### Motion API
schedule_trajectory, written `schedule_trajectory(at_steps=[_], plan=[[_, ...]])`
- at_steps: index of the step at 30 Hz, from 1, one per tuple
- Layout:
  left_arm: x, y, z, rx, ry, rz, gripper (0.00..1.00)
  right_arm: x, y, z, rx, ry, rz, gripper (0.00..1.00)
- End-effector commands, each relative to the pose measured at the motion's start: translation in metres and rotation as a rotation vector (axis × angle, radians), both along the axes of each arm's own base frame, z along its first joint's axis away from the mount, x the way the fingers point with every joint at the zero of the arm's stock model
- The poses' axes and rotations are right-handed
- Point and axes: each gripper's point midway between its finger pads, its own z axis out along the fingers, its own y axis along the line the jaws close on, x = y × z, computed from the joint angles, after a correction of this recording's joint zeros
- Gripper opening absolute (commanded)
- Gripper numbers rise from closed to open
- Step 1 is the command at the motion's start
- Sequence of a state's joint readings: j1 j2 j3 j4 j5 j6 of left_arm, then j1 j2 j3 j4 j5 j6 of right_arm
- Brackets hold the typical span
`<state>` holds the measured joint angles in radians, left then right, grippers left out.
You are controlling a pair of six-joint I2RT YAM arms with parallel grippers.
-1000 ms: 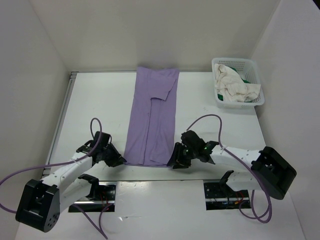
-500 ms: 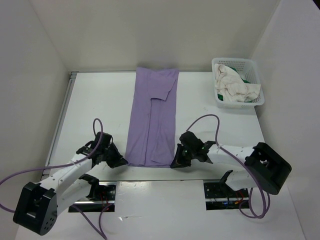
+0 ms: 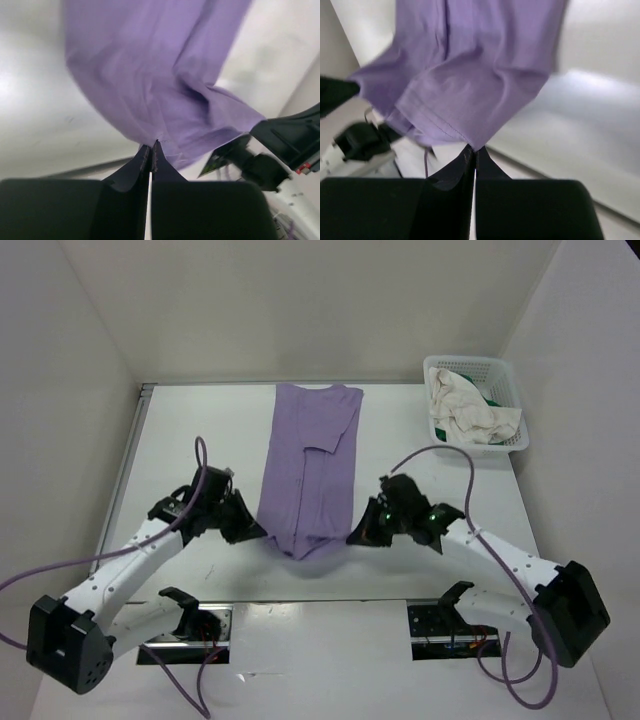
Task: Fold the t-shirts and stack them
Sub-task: Grab the bottom of the folded rectangular tshirt with both arms, then fold the folded rectangular tshirt in 1/3 of the way
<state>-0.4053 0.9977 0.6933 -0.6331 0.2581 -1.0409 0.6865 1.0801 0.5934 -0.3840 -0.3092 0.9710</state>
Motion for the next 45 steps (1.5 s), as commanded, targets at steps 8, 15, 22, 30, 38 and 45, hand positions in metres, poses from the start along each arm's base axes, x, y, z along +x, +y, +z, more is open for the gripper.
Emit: schedule_trajectory(at_steps=[8,15,22,30,38,45], plan=[[0.155,0.018,0.041,0.047,-0.227,0.08,0.0,0.15,-0.002,0.042,-0.141,-0.251,0.019,0.0],[0.249,0.012,0.05,0.069,-0.352,0.112,0.01,0.228,-0.018,0.021,-0.237,-0.282,-0.023,0.0],[0.295,0.005,0.022,0.099,-0.339,0.094,0.03,0.272,-0.046,-0.005,-0.277,-0.276,-0.055,0.0],[0.312,0.01,-0.023,0.159,-0.283,0.108,0.07,0.309,-0.039,-0.025,-0.286,-0.273,-0.036,0.0],[0.317,0.024,-0.011,0.131,-0.326,0.164,0.39,0.33,-0.036,-0.011,-0.288,-0.309,-0.073,0.14],[0.277,0.025,0.038,0.055,-0.427,0.183,0.47,0.331,-0.039,0.03,-0.285,-0.358,-0.091,0.36]])
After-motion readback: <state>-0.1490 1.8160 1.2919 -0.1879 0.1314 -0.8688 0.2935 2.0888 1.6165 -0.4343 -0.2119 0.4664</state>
